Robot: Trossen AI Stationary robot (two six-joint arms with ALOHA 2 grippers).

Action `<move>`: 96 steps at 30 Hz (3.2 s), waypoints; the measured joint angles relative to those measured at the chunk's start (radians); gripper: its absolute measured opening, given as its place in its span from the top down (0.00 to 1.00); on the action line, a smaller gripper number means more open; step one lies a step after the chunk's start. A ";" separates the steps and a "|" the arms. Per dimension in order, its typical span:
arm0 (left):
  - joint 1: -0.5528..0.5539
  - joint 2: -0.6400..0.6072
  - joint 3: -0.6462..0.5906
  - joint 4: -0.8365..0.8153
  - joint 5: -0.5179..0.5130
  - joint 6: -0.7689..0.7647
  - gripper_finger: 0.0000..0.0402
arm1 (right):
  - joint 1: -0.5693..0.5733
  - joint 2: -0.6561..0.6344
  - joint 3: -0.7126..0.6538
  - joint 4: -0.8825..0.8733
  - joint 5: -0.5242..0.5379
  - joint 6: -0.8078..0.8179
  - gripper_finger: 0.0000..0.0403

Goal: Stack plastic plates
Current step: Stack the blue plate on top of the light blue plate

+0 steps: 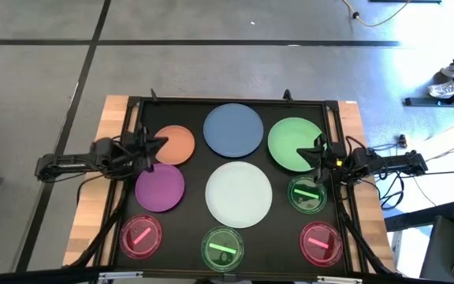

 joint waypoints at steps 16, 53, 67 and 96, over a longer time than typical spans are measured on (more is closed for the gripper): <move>0.000 0.340 -0.001 0.384 0.023 0.119 0.99 | 0.000 0.394 0.104 0.181 0.094 -0.061 0.99; -0.053 0.633 0.052 0.650 0.037 0.082 0.99 | -0.324 1.644 0.902 -0.471 -0.078 -0.536 0.54; -0.053 0.640 0.072 0.617 0.049 0.106 0.99 | -0.328 1.783 0.903 -0.379 -0.047 -0.686 0.64; -0.053 0.640 0.072 0.626 0.082 0.058 0.99 | -0.103 1.546 0.902 -0.416 0.076 -0.741 0.99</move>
